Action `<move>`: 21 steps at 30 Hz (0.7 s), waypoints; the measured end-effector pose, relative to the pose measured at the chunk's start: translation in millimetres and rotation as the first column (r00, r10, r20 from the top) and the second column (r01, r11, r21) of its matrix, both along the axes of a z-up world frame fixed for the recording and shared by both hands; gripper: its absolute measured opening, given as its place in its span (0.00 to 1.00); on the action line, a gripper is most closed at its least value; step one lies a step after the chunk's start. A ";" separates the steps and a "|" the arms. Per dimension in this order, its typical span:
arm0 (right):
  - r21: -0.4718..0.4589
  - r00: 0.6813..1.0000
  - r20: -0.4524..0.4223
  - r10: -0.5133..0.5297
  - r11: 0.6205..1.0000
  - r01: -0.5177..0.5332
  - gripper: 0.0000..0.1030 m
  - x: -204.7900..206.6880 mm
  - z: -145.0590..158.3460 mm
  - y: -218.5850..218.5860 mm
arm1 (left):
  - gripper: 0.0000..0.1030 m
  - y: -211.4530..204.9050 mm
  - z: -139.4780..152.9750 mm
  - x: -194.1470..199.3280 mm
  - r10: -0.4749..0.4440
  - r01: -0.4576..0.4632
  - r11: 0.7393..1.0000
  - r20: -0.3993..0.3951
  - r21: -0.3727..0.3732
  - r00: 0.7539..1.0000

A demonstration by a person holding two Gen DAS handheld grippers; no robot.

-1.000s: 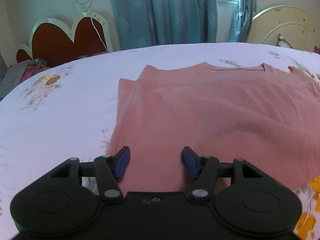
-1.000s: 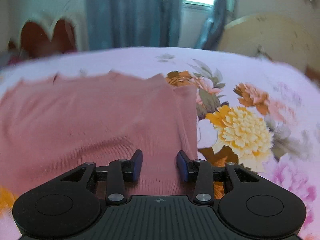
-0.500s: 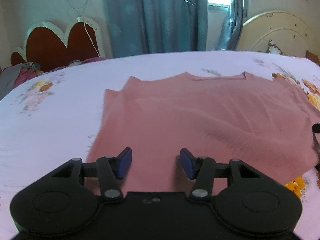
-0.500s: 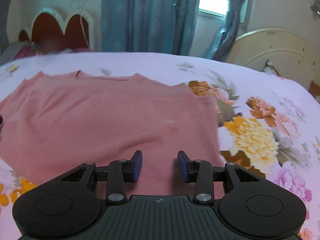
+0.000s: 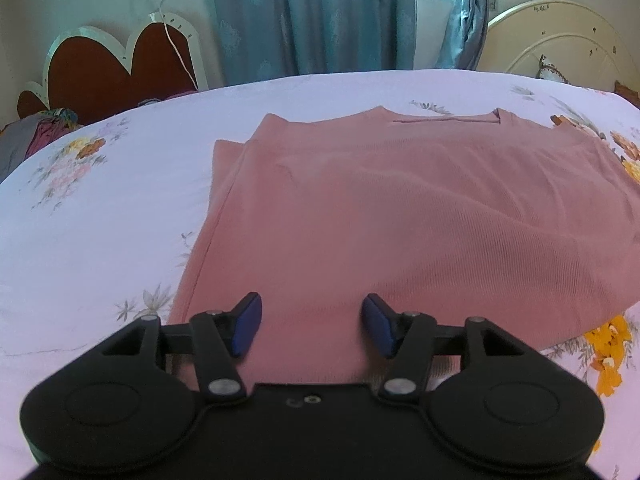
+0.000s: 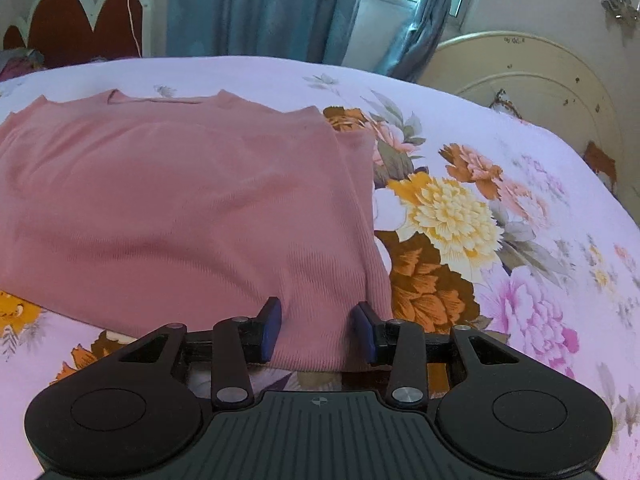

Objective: Fold small clothes

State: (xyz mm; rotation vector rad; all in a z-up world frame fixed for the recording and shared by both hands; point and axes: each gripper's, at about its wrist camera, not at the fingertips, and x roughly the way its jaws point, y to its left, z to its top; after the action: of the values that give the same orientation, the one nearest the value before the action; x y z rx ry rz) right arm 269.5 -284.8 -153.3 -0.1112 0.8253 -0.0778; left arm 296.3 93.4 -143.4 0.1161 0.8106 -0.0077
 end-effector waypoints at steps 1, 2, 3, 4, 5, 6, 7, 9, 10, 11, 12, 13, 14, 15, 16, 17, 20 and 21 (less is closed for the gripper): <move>0.025 1.000 0.004 -0.004 1.000 0.004 0.38 -1.7 4.3 0.6 | 0.56 0.4 1.4 0.5 0.003 -0.003 1.000 -0.006 -0.003 1.000; 0.046 1.000 0.009 -0.003 0.999 0.003 0.38 -2.9 7.8 1.6 | 0.56 1.0 3.1 0.3 0.007 -0.008 1.000 -0.012 -0.008 1.000; 0.060 1.000 0.018 -0.003 0.998 0.002 0.38 -5.1 12.0 4.6 | 0.56 1.7 4.8 -0.3 0.011 -0.011 1.000 -0.015 -0.011 1.000; 0.071 1.000 0.031 -0.003 0.997 0.001 0.38 -8.0 16.4 8.5 | 0.57 2.0 6.0 -1.0 0.014 -0.015 1.000 -0.019 -0.011 1.000; 0.087 0.999 0.046 0.002 0.996 -0.006 0.38 -9.8 20.9 13.0 | 0.59 3.1 8.4 -2.1 0.021 -0.021 1.000 -0.021 -0.015 1.000; 0.104 0.998 0.058 0.011 0.994 -0.017 0.38 -9.6 24.8 17.8 | 0.59 4.6 11.6 -3.9 0.026 -0.027 0.999 -0.019 -0.024 0.999; 0.118 0.997 0.069 0.019 0.993 -0.027 0.38 -10.0 28.9 23.0 | 0.60 6.3 15.1 -5.6 0.029 -0.030 0.999 -0.015 -0.035 0.999; 0.140 0.995 0.087 0.041 0.989 -0.053 0.38 -9.3 36.2 35.7 | 0.61 8.9 22.5 -10.0 0.036 -0.036 0.998 -0.011 -0.058 0.999; 0.154 0.994 0.097 0.054 0.986 -0.069 0.38 -8.6 39.3 42.7 | 0.65 10.8 26.4 -12.3 0.040 -0.041 0.996 -0.013 -0.076 0.999; 0.168 0.993 0.102 0.066 0.982 -0.082 0.38 -7.1 41.3 48.9 | 0.67 12.7 29.6 -14.3 0.044 -0.045 0.994 -0.018 -0.097 0.999; 0.180 0.992 0.104 0.077 0.979 -0.095 0.38 -5.6 42.5 54.7 | 0.67 14.1 31.9 -16.2 0.048 -0.050 0.992 -0.021 -0.116 0.999; 0.190 0.991 0.104 0.089 0.976 -0.108 0.38 -3.6 42.7 61.1 | 0.67 15.3 33.9 -18.5 0.051 -0.053 0.990 -0.023 -0.132 0.998; 0.196 0.990 0.103 0.100 0.973 -0.119 0.38 -1.2 41.8 68.6 | 0.68 15.7 34.8 -20.3 0.051 -0.054 0.989 -0.024 -0.140 0.998; 0.198 0.989 0.101 0.111 0.972 -0.130 0.38 1.4 40.1 75.1 | 0.68 14.7 34.8 -20.5 0.051 -0.053 0.989 -0.023 -0.138 0.998; 0.197 0.987 0.098 0.124 0.970 -0.141 0.38 5.2 37.6 83.1 | 0.68 13.7 33.4 -19.8 0.050 -0.052 0.990 -0.021 -0.129 0.999; 0.197 0.987 0.095 0.133 0.969 -0.150 0.38 7.9 34.7 88.6 | 0.68 12.7 30.6 -18.1 0.051 -0.053 0.992 -0.022 -0.118 0.998; 0.192 0.988 0.060 0.139 0.970 -0.148 0.38 16.1 21.8 96.9 | 0.67 14.5 16.9 -12.8 0.066 -0.071 0.993 -0.053 -0.098 0.996; 0.193 0.990 0.040 0.132 0.972 -0.137 0.38 16.9 16.5 94.2 | 0.67 16.0 13.0 -13.7 0.069 -0.075 0.993 -0.067 -0.093 0.995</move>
State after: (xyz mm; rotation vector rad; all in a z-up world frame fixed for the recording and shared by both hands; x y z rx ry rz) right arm 286.4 -190.6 -136.8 0.0196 0.7922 0.1293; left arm 282.6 109.4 -130.4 -0.0043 0.8764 0.0181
